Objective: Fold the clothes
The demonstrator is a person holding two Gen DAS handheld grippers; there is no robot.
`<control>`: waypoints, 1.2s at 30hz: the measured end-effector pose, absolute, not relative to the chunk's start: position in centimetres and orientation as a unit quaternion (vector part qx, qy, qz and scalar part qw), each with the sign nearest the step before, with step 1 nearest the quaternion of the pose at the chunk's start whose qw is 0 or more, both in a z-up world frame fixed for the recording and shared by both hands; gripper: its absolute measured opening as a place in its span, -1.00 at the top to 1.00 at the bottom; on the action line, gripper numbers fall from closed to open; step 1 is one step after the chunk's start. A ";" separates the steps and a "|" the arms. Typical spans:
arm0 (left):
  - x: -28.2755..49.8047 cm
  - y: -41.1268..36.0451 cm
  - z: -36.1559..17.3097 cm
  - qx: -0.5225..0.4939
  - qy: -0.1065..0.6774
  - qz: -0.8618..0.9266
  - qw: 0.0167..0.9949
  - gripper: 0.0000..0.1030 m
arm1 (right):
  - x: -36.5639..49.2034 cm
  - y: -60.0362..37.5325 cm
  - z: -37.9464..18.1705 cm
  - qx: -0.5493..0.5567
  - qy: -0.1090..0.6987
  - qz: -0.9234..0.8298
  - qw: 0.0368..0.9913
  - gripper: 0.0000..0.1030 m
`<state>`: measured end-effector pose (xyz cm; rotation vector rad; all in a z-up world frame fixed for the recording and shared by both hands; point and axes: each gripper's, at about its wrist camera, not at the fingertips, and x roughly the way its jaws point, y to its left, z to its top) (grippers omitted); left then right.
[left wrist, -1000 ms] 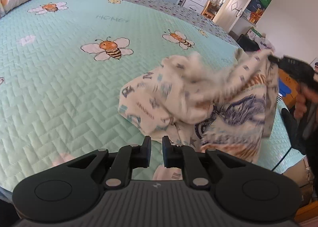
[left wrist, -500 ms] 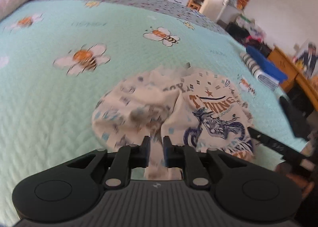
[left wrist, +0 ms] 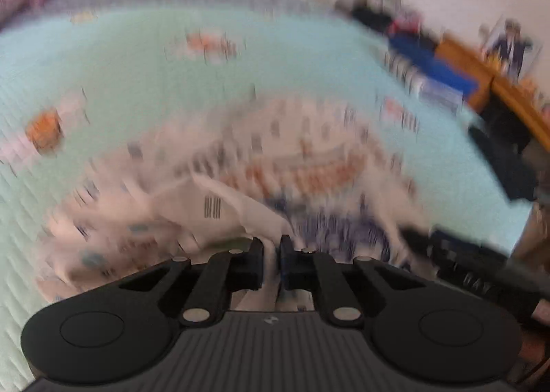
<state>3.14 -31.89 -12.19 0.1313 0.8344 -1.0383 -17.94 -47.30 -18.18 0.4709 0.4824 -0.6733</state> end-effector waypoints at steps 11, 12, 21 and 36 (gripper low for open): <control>7.8 -25.8 -12.7 -0.009 0.424 -0.391 0.817 0.74 | -12.7 -42.6 -17.9 0.115 0.311 -0.170 0.928 -0.29; 7.7 -25.5 -13.1 -0.003 0.432 -0.390 0.813 0.72 | -12.6 -43.6 -18.3 0.104 0.313 -0.198 0.923 -0.21; 3.2 -20.7 -13.7 0.007 0.438 -0.414 0.798 0.34 | -18.6 -48.7 -11.8 0.146 0.205 -0.302 0.919 -0.22; -4.9 -21.3 -16.6 0.192 0.435 -0.461 0.749 0.05 | -20.4 -40.6 -17.6 0.289 0.319 -0.216 0.876 -0.27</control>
